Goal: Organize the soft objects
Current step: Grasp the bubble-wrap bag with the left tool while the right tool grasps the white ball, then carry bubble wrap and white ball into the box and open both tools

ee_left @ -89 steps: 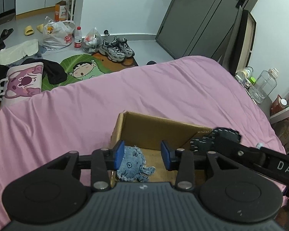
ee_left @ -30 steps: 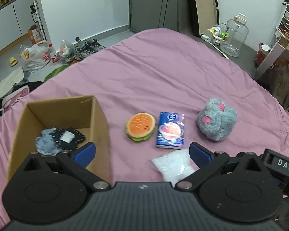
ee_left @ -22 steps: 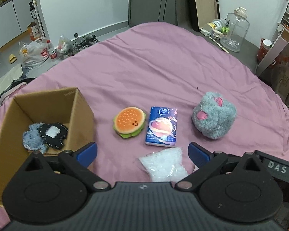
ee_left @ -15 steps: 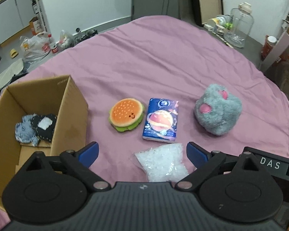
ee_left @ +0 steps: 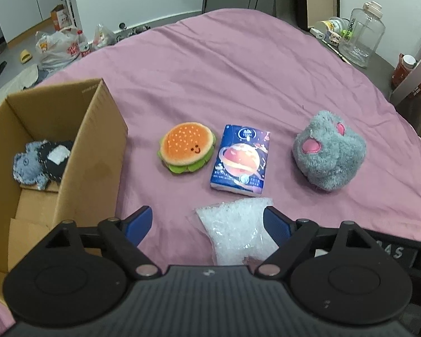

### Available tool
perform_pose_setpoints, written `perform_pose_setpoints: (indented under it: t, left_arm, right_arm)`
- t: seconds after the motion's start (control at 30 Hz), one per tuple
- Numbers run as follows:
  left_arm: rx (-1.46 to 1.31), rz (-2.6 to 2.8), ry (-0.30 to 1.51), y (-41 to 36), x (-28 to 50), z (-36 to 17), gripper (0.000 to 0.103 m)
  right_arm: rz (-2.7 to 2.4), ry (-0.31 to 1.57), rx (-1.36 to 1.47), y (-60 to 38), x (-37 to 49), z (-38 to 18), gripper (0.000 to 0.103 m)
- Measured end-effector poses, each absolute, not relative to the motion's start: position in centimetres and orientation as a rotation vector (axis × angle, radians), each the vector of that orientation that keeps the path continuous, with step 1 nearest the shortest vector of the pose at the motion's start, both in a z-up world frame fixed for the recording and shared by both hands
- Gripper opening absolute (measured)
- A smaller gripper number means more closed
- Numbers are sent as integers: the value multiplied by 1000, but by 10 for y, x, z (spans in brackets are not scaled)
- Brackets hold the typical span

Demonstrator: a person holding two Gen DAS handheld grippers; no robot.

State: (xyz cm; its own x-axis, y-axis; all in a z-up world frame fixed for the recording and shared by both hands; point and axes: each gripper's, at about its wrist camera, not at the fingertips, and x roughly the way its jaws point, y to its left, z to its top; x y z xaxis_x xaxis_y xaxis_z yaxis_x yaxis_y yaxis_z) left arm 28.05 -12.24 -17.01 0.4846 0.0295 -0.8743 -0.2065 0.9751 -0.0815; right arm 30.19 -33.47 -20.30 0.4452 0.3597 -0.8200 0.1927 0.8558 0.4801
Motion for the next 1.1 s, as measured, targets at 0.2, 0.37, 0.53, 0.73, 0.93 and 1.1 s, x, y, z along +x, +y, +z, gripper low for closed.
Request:
perform_pose_setpoints:
  t: [0.2, 0.37, 0.53, 0.73, 0.93, 1.1]
  left_arm:
    - [-206, 124, 1076, -128, 284, -175, 86]
    - [-223, 115, 1101, -132, 289, -184, 84]
    - [-271, 105, 1132, -130, 291, -191, 49]
    - [-290, 65, 1107, -125, 284, -174, 35]
    - [-305, 49, 1066, -109, 274, -148, 35]
    - [-261, 37, 1004, -96, 267, -121, 35]
  right_arm:
    - [81, 1097, 574, -342, 300, -200, 37]
    - [78, 1087, 574, -344, 301, -199, 37]
    - [92, 1063, 580, -344, 300, -194, 37]
    - [117, 1009, 572, -338, 295, -180, 37]
    - [145, 970, 566, -327, 291, -166, 37]
    - [141, 945, 540, -314, 284, -153, 37]
